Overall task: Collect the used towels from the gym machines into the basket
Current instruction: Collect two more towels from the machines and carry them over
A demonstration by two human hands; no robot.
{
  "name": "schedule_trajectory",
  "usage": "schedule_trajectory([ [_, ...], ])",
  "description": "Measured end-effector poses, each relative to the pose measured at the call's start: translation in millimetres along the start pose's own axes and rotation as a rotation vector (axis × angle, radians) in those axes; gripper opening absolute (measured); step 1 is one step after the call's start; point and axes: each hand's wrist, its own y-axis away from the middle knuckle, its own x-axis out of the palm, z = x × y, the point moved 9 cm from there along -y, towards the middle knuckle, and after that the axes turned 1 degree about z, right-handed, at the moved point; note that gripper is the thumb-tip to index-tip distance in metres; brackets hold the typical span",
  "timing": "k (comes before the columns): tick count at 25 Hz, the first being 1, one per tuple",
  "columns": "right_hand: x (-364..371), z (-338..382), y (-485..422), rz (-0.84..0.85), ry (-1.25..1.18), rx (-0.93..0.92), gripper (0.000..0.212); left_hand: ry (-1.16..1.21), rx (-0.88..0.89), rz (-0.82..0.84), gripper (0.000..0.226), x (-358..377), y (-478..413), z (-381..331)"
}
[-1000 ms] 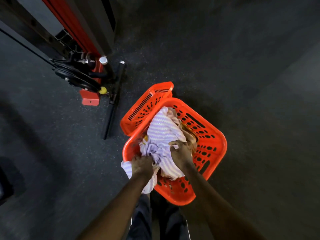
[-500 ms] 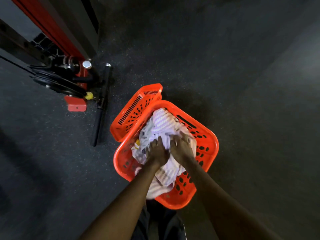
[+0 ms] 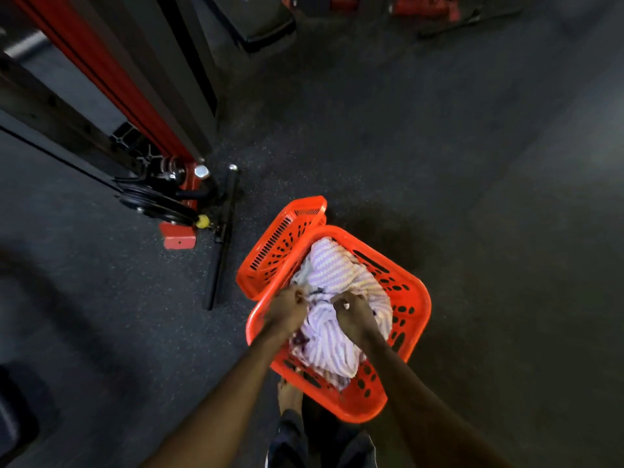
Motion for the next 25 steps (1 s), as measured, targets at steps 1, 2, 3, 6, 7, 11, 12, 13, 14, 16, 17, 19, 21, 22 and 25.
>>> schedule_trajectory([
  [1, -16.0, 27.4, 1.1, -0.001, -0.035, -0.017, 0.030, 0.061, 0.006, -0.051, 0.026, -34.2, 5.1, -20.0],
  [2, -33.2, 56.6, 5.7, 0.002, -0.056, -0.033, 0.030, 0.102, 0.010, -0.108, 0.020, -67.7, 12.6, -37.2],
  [3, -49.1, 86.8, 8.9, 0.005, -0.087, -0.059, 0.034, 0.134, 0.008, -0.151, 0.018, -96.8, 19.3, -50.2],
  [6, -100.3, 179.6, 38.1, 0.011, -0.147, -0.179, 0.032, 0.212, 0.061, -0.225, 0.020, -168.0, 55.8, -83.8],
  [7, -115.1, 205.8, 51.5, 0.013, -0.144, -0.206, 0.028, 0.225, 0.083, -0.255, 0.026, -189.0, 76.0, -94.9],
  [11, -160.3, 303.9, 114.1, 0.087, -0.129, -0.373, 0.027, 0.301, 0.146, -0.409, 0.035, -263.4, 183.6, -143.9],
  [12, -169.2, 324.7, 131.6, 0.105, -0.121, -0.414, 0.026, 0.324, 0.168, -0.446, 0.036, -278.4, 210.3, -157.0],
  [13, -176.0, 343.6, 145.7, 0.122, -0.119, -0.451, 0.026, 0.345, 0.182, -0.488, 0.036, -293.1, 235.1, -167.3],
  [14, -182.6, 363.7, 164.9, 0.142, -0.117, -0.489, 0.026, 0.362, 0.194, -0.544, 0.036, -308.9, 264.7, -176.2],
  [16, -193.0, 405.9, 210.7, 0.179, -0.110, -0.568, 0.028, 0.382, 0.222, -0.672, 0.031, -340.2, 326.6, -184.9],
  [17, -192.9, 427.0, 232.8, 0.201, -0.105, -0.616, 0.027, 0.387, 0.229, -0.729, 0.029, -353.6, 358.4, -184.5],
  [19, -182.1, 466.9, 282.2, 0.266, -0.094, -0.701, 0.026, 0.386, 0.204, -0.828, 0.030, -374.8, 421.4, -168.7],
  [21, -159.6, 500.5, 323.7, 0.322, -0.084, -0.770, 0.026, 0.391, 0.179, -0.906, 0.033, -391.6, 475.2, -144.1],
  [22, -142.9, 515.8, 352.1, 0.364, -0.075, -0.808, 0.026, 0.399, 0.155, -0.957, 0.033, -399.1, 508.1, -126.4],
  [25, -82.9, 542.9, 450.3, 0.529, -0.047, -0.929, 0.027, 0.438, 0.077, -1.128, 0.033, -403.8, 609.8, -69.7],
])
